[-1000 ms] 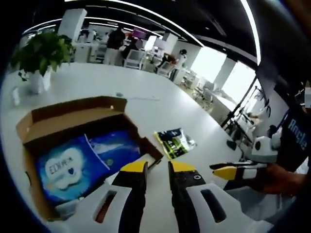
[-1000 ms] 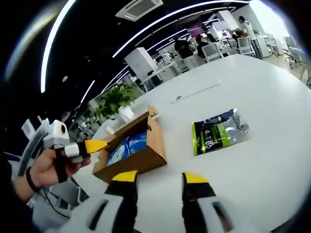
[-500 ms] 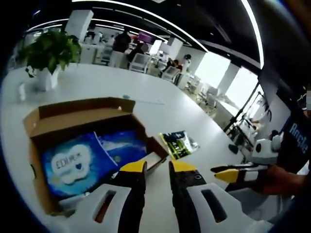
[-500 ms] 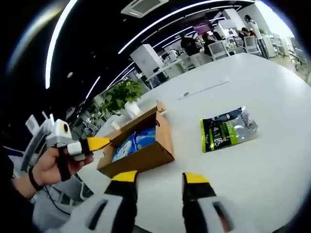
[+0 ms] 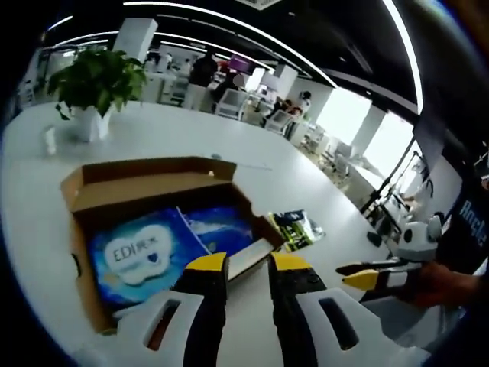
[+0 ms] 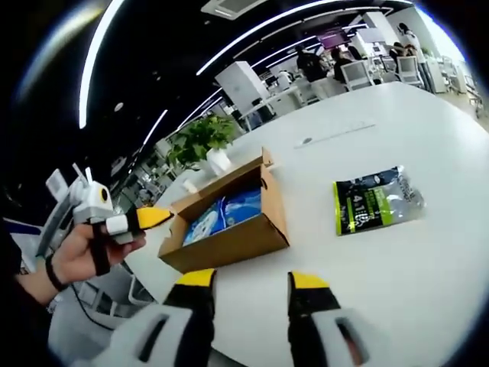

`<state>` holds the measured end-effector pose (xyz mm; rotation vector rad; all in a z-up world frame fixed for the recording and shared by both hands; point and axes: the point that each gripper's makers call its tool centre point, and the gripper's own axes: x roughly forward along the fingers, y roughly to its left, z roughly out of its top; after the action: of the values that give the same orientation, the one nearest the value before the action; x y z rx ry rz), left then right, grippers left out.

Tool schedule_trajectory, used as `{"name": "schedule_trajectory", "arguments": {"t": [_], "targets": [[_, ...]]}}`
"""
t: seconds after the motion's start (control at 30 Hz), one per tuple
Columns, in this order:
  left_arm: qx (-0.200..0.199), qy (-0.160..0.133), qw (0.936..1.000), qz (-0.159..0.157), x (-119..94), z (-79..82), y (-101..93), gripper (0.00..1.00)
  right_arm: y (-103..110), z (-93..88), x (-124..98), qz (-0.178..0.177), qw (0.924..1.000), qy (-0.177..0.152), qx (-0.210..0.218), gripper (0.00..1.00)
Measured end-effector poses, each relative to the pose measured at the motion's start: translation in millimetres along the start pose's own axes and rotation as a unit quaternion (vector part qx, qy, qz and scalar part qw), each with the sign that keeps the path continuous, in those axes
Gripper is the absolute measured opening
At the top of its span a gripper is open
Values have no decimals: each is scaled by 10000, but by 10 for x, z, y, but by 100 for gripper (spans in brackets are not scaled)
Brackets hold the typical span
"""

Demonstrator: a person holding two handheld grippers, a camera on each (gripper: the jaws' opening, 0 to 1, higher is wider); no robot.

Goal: Operate the shoe box by opening the lid, removing the specified soft item, and placing it in the target area until the item is outside and the box remains undamaged.

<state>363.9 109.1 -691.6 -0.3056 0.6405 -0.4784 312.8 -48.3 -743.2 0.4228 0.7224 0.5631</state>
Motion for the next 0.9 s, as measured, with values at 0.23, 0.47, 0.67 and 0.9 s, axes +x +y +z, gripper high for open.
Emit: {"name": "schedule_trajectory", "arguments": {"t": [0.23,0.47,0.67,0.9], "targets": [[-130,-33,9998,145,-124,-36,183,19,146,4,156,127,9997,160,-150,34],[-207,-10,9995,221,-199,-100,294,19,323,73,311,286,9980,320,-467,34],[-265,19,9993,256,-271,-165,362,19,454,163,448,417,9962,399,-653,34],[-310,35,9991,291,-352,-186,460,19,582,285,660,498,9949,439,-753,33]]}}
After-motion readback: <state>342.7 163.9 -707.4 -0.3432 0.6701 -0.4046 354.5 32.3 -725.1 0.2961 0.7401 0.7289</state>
